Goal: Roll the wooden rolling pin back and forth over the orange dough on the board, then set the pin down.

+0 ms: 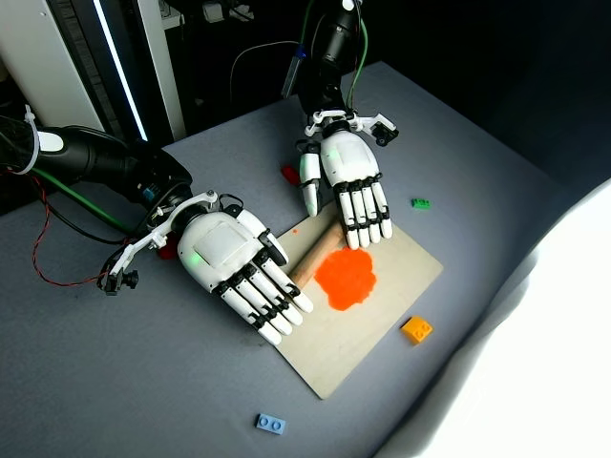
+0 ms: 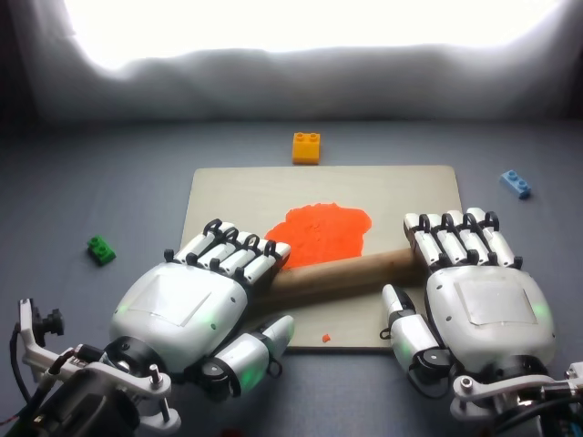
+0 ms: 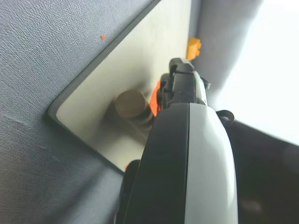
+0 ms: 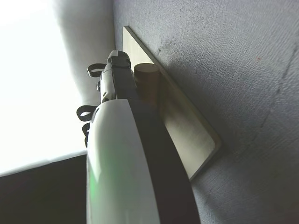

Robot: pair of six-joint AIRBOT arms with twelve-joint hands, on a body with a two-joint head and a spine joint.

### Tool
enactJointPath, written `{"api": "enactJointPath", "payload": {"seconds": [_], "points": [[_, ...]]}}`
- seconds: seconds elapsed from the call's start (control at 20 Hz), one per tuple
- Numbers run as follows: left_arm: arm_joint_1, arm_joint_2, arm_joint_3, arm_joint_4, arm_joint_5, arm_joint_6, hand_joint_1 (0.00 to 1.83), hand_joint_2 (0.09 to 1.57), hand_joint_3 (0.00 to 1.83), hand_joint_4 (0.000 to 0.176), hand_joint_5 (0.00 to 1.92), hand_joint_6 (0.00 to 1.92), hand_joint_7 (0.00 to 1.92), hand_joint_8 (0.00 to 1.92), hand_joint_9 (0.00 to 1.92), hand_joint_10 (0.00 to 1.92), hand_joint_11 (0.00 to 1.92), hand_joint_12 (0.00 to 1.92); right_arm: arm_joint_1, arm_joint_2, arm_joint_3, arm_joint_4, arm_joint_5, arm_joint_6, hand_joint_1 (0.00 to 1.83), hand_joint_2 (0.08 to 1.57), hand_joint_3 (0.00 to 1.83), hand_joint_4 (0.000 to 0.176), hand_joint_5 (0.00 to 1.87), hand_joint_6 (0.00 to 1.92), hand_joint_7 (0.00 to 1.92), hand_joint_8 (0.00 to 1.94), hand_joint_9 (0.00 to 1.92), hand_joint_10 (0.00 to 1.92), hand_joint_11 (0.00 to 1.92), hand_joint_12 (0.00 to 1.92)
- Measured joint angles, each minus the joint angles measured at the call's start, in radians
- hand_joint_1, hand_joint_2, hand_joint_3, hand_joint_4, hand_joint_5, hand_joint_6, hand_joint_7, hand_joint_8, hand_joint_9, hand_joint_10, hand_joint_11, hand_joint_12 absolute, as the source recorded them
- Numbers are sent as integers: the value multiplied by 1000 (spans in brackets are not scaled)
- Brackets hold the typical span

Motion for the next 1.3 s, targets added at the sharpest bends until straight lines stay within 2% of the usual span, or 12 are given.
{"api": "enactJointPath", "payload": {"seconds": [0.25, 0.4, 0.55, 0.7, 0.8, 1.05, 1.2, 1.3], "points": [[3, 12, -8, 4, 1, 0, 0, 1571, 72, 0, 189, 0, 207, 0, 132, 0, 0, 113, 0, 3, -7, 6, -1, -3, 0, 1571, 94, 0, 170, 3, 180, 0, 138, 2, 0, 339], [5, 12, -11, 8, 3, 0, 0, 1571, 71, 0, 183, 2, 205, 2, 136, 3, 0, 154, 0, 6, -18, 12, -1, -6, 0, 1571, 95, 0, 176, 6, 195, 8, 133, 3, 0, 183], [5, 12, -11, 8, 3, 0, 0, 1571, 74, 0, 175, 2, 197, 3, 132, 5, 0, 160, 0, 9, -20, 15, -2, -6, 0, 1571, 119, 0, 157, 0, 168, 0, 113, 1, 0, 128], [5, 12, -13, 10, 3, 0, 0, 1571, 83, 0, 186, 4, 210, 4, 146, 7, 0, 192, 0, 14, -29, 18, -4, -6, 0, 1571, 97, 0, 174, 7, 203, 13, 131, 9, 0, 135], [7, 18, -19, 11, 2, 0, 0, 1571, 78, 0, 202, 6, 232, 5, 168, 9, 0, 259, 0, 16, -31, 18, -3, -7, 0, 1571, 86, 0, 203, 16, 245, 13, 173, 21, 0, 286], [7, 18, -20, 12, 4, 0, 0, 1571, 66, 0, 219, 5, 240, 1, 179, 6, 0, 311, 0, 24, -43, 23, -2, -8, 0, 1571, 100, 0, 191, 6, 237, 3, 150, 6, 0, 157], [7, 22, -20, 13, 7, -4, 0, 1571, 66, 0, 212, 2, 241, 4, 176, 4, 0, 324, 0, 27, -47, 23, -4, -8, 0, 1571, 98, 0, 196, 5, 254, 3, 176, 13, 0, 257], [6, 24, -20, 10, 7, -5, 0, 1571, 59, 0, 224, 5, 255, 6, 190, 7, 0, 334, 0, 28, -48, 23, -3, -8, 0, 1571, 111, 0, 181, 1, 228, 1, 155, 2, 0, 208]]}}
